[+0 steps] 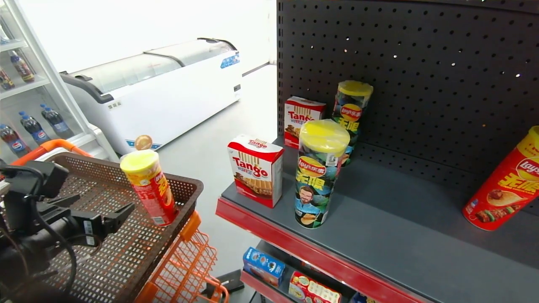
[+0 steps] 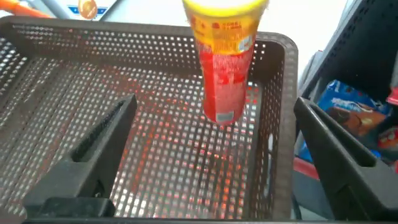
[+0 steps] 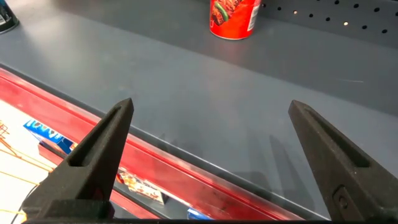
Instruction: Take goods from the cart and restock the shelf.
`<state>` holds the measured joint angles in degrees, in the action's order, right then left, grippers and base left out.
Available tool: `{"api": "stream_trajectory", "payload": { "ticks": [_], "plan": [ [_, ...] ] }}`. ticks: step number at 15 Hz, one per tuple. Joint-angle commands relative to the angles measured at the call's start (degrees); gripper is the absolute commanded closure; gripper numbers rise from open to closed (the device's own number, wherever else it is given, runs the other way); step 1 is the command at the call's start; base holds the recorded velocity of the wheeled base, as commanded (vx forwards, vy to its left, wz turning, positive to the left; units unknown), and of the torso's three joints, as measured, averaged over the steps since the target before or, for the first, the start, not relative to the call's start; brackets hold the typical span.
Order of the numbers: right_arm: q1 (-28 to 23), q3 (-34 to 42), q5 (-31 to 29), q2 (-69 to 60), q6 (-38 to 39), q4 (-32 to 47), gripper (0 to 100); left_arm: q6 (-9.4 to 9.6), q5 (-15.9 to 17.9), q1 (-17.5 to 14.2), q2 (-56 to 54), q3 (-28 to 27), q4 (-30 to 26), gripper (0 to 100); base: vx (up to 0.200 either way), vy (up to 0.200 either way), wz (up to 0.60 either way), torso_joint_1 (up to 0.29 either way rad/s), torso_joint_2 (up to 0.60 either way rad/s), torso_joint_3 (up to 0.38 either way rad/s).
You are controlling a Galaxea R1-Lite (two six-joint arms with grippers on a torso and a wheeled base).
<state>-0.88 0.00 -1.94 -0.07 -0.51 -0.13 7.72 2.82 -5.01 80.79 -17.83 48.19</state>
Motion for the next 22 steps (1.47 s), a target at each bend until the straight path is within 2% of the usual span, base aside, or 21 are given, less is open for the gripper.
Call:
{"api": "stream_trajectory", "payload": {
  "ticks": [1, 2, 8, 10, 11, 18, 19, 22],
  "plan": [
    [0.0, 0.0, 0.0, 0.07, -0.02, -0.04, 0, 0.37, 0.0, 0.97, 11.59, -1.33, 5.07, 0, 0.0, 0.0, 0.0, 0.0, 0.0, 0.0],
    [0.0, 0.0, 0.0, 0.07, -0.02, -0.04, 0, 0.37, 0.0, 0.88, 16.42, -2.91, 10.52, 0, 0.0, 0.0, 0.0, 0.0, 0.0, 0.0],
    [0.0, 0.0, 0.0, 0.07, -0.02, -0.04, 0, -0.07, 0.0, 0.44, 27.05, -4.58, 22.12, 0, 0.0, 0.0, 0.0, 0.0, 0.0, 0.0],
    [0.0, 0.0, 0.0, 0.07, -0.02, -0.04, 0, -0.16, 0.0, 0.26, 28.46, -5.37, 23.09, 0, 0.0, 0.0, 0.0, 0.0, 0.0, 0.0],
    [0.0, 0.0, 0.0, 0.07, -0.02, -0.04, 0, -0.16, 0.0, -0.26, 30.66, -7.57, 24.67, 0, 0.0, 0.0, 0.0, 0.0, 0.0, 0.0],
    [0.0, 0.0, 0.0, 0.07, -0.02, -0.04, 0, -0.25, -0.09, -0.35, 35.23, -11.96, 25.81, 0, 0.0, 0.0, 0.0, 0.0, 0.0, 0.0],
    [0.09, 0.0, 0.0, 0.07, -0.02, -0.04, 0, -0.33, 0.0, -0.26, 35.76, -12.84, 26.87, 100, 0.0, 0.0, 0.0, 0.0, 0.0, 0.0],
    [0.0, 0.0, 0.0, 0.07, -0.02, -0.04, 0, 0.02, 0.08, -0.26, 36.28, -14.77, 26.96, 100, 0.0, 0.0, 0.0, 0.0, 0.0, 0.0]
  ]
}}
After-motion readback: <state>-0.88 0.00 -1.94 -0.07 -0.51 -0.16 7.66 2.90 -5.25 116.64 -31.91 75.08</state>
